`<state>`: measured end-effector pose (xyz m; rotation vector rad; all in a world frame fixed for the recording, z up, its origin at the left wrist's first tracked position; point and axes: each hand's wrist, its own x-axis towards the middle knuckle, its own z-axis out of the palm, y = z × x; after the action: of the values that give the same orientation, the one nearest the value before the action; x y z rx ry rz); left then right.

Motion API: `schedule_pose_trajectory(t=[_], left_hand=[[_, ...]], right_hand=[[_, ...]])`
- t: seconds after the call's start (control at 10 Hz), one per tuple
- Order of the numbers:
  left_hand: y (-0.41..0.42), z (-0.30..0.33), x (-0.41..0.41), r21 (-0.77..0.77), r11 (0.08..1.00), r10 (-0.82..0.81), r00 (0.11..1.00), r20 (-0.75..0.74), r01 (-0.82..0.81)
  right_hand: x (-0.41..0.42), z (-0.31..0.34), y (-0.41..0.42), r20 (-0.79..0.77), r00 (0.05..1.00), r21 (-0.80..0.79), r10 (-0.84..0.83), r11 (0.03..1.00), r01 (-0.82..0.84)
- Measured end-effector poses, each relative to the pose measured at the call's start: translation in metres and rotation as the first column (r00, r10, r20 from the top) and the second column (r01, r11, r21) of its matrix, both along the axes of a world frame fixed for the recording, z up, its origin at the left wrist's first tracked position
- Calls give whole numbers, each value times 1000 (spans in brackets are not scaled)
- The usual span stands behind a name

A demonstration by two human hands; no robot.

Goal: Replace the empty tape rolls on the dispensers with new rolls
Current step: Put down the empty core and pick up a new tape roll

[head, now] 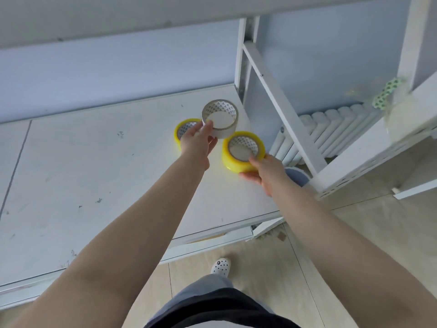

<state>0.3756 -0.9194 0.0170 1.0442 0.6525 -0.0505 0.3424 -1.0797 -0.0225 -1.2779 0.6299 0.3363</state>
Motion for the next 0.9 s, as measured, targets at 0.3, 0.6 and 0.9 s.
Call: schedule_pose_trajectory(t=[0.3,0.6,0.9], left_hand=[[-54,-18,42,330,921,-177,977,-122,208],[-63,-50,58,555,759,-154,922,-356,341],[-59,-45,37,662,593,-248,886,-391,458]], right_hand=[[-82,10,-17,-29,1000,45,12,999,-10],[-106,14,-21,-34,999,23,15,1000,-14],[-107,16,-25,-31,1000,34,-2,999,3]])
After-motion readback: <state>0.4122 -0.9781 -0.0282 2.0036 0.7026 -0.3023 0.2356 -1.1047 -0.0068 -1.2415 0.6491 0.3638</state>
